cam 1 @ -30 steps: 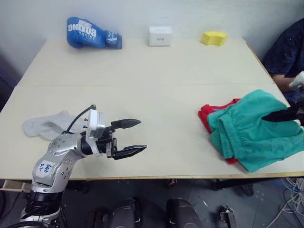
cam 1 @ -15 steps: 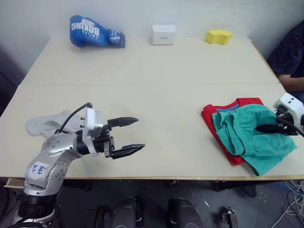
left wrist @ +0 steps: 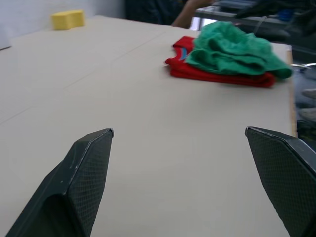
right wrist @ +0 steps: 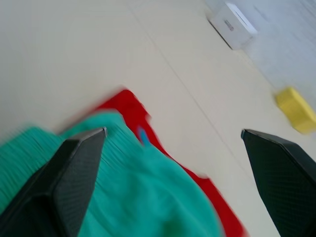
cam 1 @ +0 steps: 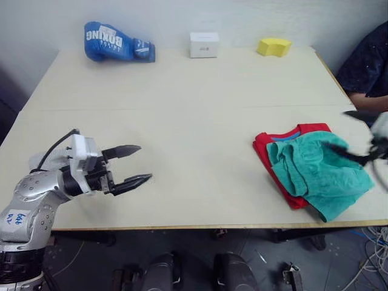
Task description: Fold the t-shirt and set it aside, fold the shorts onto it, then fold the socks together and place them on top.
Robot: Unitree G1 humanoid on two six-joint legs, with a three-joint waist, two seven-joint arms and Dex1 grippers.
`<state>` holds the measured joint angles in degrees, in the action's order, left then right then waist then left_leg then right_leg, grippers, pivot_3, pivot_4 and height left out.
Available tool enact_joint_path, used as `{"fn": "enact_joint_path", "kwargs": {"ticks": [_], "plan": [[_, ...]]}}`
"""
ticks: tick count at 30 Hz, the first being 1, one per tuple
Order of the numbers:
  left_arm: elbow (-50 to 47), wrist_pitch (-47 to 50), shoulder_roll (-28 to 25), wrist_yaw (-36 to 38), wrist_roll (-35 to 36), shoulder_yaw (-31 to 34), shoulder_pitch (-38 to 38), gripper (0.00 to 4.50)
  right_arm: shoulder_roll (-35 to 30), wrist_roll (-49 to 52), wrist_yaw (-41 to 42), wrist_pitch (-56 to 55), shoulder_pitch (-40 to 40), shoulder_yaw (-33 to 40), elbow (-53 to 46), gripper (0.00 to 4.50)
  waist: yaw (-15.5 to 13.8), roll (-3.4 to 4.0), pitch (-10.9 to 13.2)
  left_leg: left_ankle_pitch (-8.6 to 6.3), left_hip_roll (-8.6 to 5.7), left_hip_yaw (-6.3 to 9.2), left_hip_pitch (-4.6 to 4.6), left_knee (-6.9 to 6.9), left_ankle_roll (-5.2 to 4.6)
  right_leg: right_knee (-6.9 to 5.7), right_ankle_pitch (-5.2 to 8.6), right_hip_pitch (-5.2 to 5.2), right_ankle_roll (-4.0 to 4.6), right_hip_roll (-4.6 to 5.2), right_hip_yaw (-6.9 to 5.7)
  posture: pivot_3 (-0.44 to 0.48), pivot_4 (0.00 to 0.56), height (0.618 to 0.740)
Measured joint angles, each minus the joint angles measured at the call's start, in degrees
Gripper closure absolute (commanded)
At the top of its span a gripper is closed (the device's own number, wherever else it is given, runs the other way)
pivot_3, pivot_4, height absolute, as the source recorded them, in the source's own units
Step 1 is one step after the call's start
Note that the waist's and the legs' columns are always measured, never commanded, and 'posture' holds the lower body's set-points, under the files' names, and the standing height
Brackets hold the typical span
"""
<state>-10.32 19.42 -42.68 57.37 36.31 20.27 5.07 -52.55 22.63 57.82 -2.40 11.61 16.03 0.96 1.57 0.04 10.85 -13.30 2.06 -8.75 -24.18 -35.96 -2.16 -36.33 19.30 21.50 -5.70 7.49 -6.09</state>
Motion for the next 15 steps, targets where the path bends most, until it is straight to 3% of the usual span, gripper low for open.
{"fn": "enact_joint_path", "kwargs": {"ticks": [3, 5, 6, 10, 15], "plan": [[2.9, -2.4, 0.0, -0.7, -1.6, 4.0, -4.0, 0.0, 4.8, 1.5, -4.2, 5.5, -2.5, -2.4, -9.3, 0.03, 0.1, 0.01, 0.0, 0.08, -0.4, 0.52, -0.04, 0.23, -0.21, 0.14, 0.0, -0.32, -0.01, 0.33, -0.59, 0.0, 0.15, 0.74], [3.9, -3.6, 0.1, -1.9, -2.1, 6.8, -6.9, 0.0, 7.1, 1.6, -6.5, 7.4, -3.0, -2.8, -12.3, 0.03, 0.5, 0.07, 0.1, 0.51, -1.38, 2.14, 0.02, 0.97, -0.77, 0.37, 0.05, -1.28, -0.23, 1.01, -2.5, 0.0, 0.15, 0.74], [4.5, -3.7, 0.2, -3.2, -2.2, 10.3, -9.9, 0.0, 8.6, 1.5, -7.5, 7.8, -3.1, -3.9, -14.2, 0.03, 0.9, -0.07, 0.1, 0.69, -1.48, 2.44, -0.02, 0.95, -0.66, 0.35, 0.09, -0.96, -0.3, 1.04, -2.89, 0.0, 0.15, 0.74], [8.8, -1.9, 2.2, -8.9, -2.1, 20.9, -19.1, 0.0, 12.6, 1.0, -7.2, 7.0, -8.0, -9.0, -18.1, 0.03, -0.9, -0.3, 0.1, 0.52, -1.29, 2.28, -0.09, 0.8, -0.52, 0.47, 0.16, -1.11, -0.25, 1.11, -2.3, 0.0, 0.15, 0.74], [10.1, 0.9, 6.4, -15.4, -1.4, 32.3, -29.9, 0.0, 16.0, 0.3, -4.8, -1.3, -15.2, -9.5, -19.7, 0.03, -1.7, -0.6, 0.2, 0.23, -1.25, 2.21, -0.01, 0.81, -0.36, 0.71, 0.16, -1.03, -0.26, 1.05, -1.93, 0.0, 0.15, 0.74]]}}
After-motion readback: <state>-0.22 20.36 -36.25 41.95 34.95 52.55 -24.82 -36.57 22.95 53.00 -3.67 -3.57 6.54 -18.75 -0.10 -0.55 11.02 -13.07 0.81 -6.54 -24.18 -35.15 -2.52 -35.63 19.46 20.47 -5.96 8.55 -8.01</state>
